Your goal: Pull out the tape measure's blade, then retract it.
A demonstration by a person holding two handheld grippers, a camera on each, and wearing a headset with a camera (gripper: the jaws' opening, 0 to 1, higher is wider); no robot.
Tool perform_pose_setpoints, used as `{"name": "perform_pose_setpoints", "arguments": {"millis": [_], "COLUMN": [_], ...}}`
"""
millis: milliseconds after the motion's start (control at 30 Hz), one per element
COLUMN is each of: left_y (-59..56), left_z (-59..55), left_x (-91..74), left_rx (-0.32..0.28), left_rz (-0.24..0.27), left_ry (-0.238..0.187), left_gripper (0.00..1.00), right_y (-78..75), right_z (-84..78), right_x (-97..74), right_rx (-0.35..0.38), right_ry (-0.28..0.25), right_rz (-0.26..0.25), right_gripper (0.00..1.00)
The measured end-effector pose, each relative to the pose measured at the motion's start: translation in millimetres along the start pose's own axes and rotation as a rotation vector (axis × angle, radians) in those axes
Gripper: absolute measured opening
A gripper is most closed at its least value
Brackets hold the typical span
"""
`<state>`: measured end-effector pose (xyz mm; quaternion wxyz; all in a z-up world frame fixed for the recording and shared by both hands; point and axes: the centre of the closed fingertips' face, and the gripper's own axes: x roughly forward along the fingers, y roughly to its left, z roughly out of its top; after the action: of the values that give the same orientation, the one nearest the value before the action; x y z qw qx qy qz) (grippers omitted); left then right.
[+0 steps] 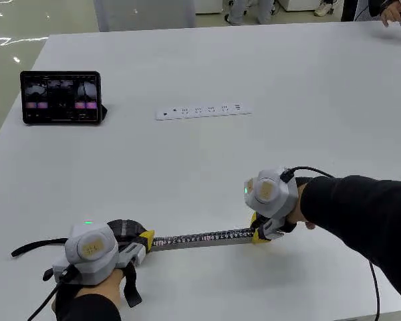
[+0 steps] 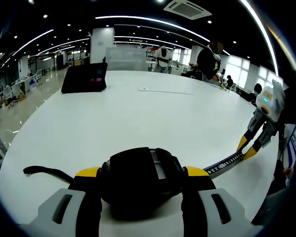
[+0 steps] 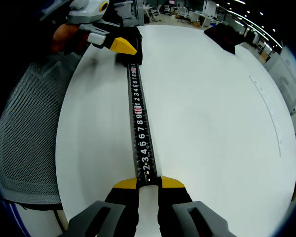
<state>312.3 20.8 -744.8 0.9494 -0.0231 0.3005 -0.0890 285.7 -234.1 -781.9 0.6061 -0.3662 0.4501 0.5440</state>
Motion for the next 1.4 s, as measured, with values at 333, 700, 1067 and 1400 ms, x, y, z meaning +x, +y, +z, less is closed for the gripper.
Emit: {"name": "perform_pose_setpoints", "arguments": {"millis": [333, 700, 1067, 1400], "left_y": [0.7, 1.1, 1.2, 0.9], "left_z": [-0.1, -0.4, -1.1, -0.8], "left_x": [0.2, 1.0, 0.7, 0.5], "left_rx": [-0.002, -0.006, -0.011, -0.017], "left_rz": [-0.001, -0.003, -0.001, 0.001], "left_ry": [0.004, 0.011, 0.018, 0.02], "left_gripper": [0.61, 0.61, 0.61, 0.62], "right_y": [1.0, 0.2, 1.2, 1.8], "right_z": [4.8, 7.9, 12.0, 14.9], "right_x": [1.1, 2.8, 4.4, 4.4], "right_rx": [0.006, 0.002, 0.009, 0.01], "right_ry": [-0.002, 0.001, -0.002, -0.003], "right_rz": [-0.003, -0.003, -0.004, -0.004], "right_gripper": [0.1, 0.1, 0.1, 0.1]}}
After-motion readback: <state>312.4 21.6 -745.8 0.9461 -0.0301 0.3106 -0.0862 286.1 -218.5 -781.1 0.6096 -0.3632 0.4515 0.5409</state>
